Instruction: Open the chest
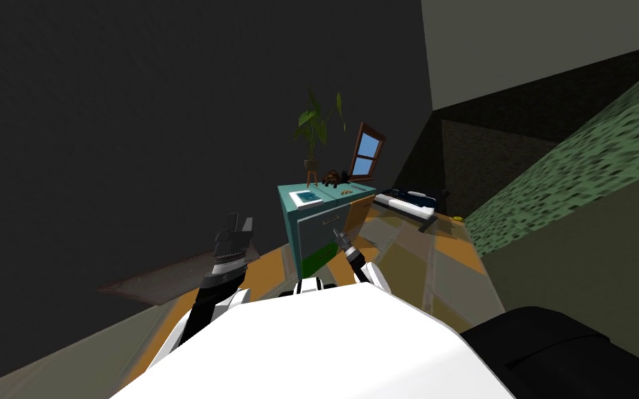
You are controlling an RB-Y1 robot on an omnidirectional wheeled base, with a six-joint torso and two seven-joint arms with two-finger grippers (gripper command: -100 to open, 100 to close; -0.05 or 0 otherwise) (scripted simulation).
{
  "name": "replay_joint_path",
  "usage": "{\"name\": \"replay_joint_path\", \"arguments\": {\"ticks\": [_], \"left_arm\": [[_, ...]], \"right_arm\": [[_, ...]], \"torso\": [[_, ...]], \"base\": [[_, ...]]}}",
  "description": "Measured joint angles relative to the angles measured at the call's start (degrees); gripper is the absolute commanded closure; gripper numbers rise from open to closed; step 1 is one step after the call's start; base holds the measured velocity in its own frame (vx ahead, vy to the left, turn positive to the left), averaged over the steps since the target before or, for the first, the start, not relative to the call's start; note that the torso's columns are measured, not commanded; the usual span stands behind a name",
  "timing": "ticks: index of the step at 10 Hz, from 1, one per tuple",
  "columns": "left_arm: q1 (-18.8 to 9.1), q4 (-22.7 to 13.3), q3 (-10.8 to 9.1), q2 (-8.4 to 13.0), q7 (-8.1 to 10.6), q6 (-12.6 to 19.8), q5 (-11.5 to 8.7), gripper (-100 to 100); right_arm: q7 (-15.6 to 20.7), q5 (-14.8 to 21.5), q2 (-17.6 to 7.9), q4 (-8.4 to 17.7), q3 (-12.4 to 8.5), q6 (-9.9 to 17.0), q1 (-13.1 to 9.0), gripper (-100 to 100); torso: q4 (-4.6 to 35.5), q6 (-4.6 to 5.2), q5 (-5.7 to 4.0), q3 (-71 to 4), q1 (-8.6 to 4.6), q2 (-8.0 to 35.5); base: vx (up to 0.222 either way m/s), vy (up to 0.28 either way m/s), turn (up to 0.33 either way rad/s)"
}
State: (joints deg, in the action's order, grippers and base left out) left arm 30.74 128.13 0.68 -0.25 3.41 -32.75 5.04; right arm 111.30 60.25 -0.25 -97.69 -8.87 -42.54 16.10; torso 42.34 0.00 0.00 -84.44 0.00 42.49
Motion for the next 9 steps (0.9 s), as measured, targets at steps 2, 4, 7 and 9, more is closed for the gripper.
{"name": "replay_joint_path", "arguments": {"ticks": [2, 4, 7, 9], "left_arm": [[0.0, 0.0, 0.0, 0.0, 0.0, 0.0, 0.0, 0], [0.0, 0.0, 0.0, 0.0, 0.0, 0.0, 0.0, 0], [0.0, 0.0, 0.0, 0.0, 0.0, 0.0, 0.0, 0], [0.0, 0.0, 0.01, 0.0, 0.0, 0.0, 0.0, 0]], "right_arm": [[-0.8, 0.1, -0.4, -0.4, 0.0, 0.3, 0.0, -100], [-0.8, 0.2, -2.4, -0.5, 0.0, 0.3, 0.0, -100], [-0.7, 0.3, -5.7, -0.5, 0.0, 0.4, -0.1, -100], [-1.0, 1.1, -7.0, -1.3, 0.0, 1.0, 0.0, -100]], "torso": [[-0.1, -0.01, 0.01, -0.3, 0.08, -0.5], [-0.2, 0.0, 0.04, -0.3, 0.14, -0.5], [0.0, 0.0, 0.0, -0.1, 0.02, -0.2], [-0.1, -0.02, 0.07, -0.2, 0.3, -0.3]], "base": [[-0.049, -0.025, 0.001], [0.01, 0.013, 0.004], [0.021, 0.028, 0.01], [0.072, 0.151, 0.064]]}}
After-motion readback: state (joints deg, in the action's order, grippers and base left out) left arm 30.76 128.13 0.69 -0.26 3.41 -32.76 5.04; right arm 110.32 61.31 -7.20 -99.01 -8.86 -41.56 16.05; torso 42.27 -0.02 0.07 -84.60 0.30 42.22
